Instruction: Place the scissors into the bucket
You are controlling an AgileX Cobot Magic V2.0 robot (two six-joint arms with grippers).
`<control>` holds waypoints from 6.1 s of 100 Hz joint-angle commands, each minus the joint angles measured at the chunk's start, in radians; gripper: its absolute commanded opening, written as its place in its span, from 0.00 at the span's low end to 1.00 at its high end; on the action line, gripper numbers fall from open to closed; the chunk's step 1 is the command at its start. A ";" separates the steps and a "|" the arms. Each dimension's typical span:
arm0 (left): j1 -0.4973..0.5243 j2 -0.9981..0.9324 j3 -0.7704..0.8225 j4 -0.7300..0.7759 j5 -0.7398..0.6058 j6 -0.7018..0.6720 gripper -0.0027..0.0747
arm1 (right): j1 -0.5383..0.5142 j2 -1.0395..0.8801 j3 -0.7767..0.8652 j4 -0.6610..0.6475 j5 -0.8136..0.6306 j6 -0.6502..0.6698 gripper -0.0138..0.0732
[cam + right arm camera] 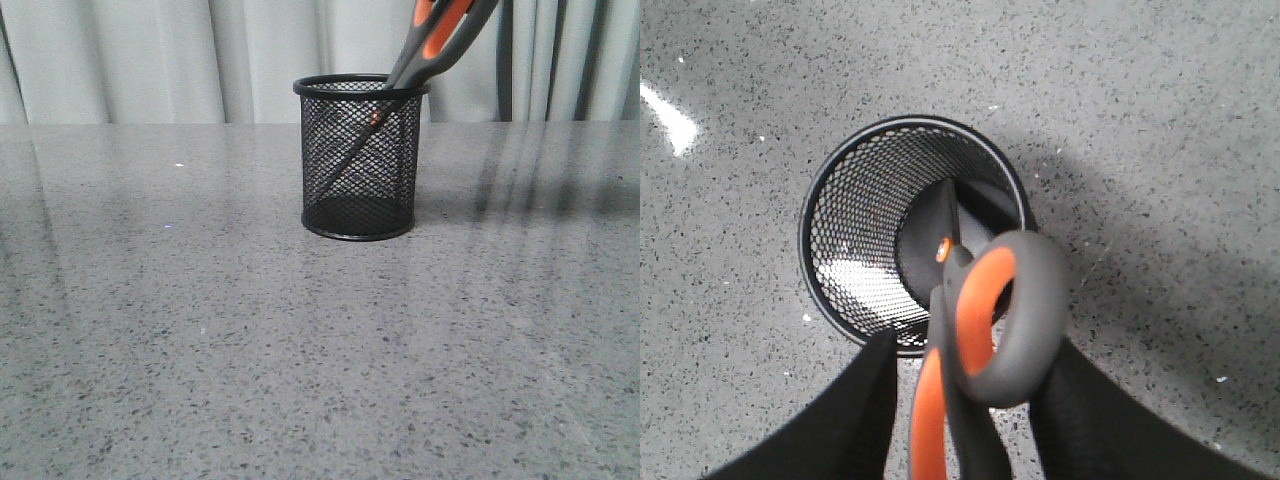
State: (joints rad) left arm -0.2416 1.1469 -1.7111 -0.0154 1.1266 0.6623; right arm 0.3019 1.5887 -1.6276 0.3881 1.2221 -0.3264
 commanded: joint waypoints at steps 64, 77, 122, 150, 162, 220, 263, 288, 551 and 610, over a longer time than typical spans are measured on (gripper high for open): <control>0.002 -0.017 -0.028 0.024 -0.060 -0.013 0.45 | -0.170 -0.308 -0.036 -0.094 -0.124 0.021 0.48; 0.002 -0.017 -0.028 0.024 -0.041 -0.013 0.17 | -0.170 -0.368 -0.032 -0.053 -0.184 0.021 0.30; 0.002 -0.128 0.112 0.015 -0.224 -0.199 0.01 | -0.170 -0.640 0.284 0.093 -0.642 0.012 0.10; 0.002 -0.484 0.674 0.015 -0.735 -0.327 0.01 | -0.170 -0.929 0.754 0.093 -1.002 0.012 0.10; 0.002 -0.639 0.926 -0.008 -0.911 -0.331 0.01 | -0.170 -1.037 0.922 0.089 -1.071 0.012 0.10; 0.002 -1.142 1.439 -0.195 -1.028 -0.331 0.01 | -0.170 -1.316 1.263 0.080 -1.128 0.012 0.10; 0.002 -1.143 1.439 -0.213 -1.028 -0.331 0.01 | -0.170 -1.316 1.267 0.080 -1.124 0.012 0.10; 0.002 -1.143 1.439 -0.213 -1.028 -0.331 0.01 | -0.170 -1.316 1.267 0.080 -1.124 0.012 0.10; 0.144 -1.176 1.737 -0.048 -1.111 -0.700 0.01 | -0.212 -1.527 1.620 -0.378 -1.222 0.316 0.10; 0.144 -1.174 1.737 -0.048 -1.111 -0.700 0.01 | -0.240 -1.621 1.655 -0.398 -1.136 0.316 0.10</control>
State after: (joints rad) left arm -0.0999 -0.0025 -0.0011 -0.0550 0.0953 -0.0284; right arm 0.0686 -0.0084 0.0116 0.0000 0.1747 -0.0100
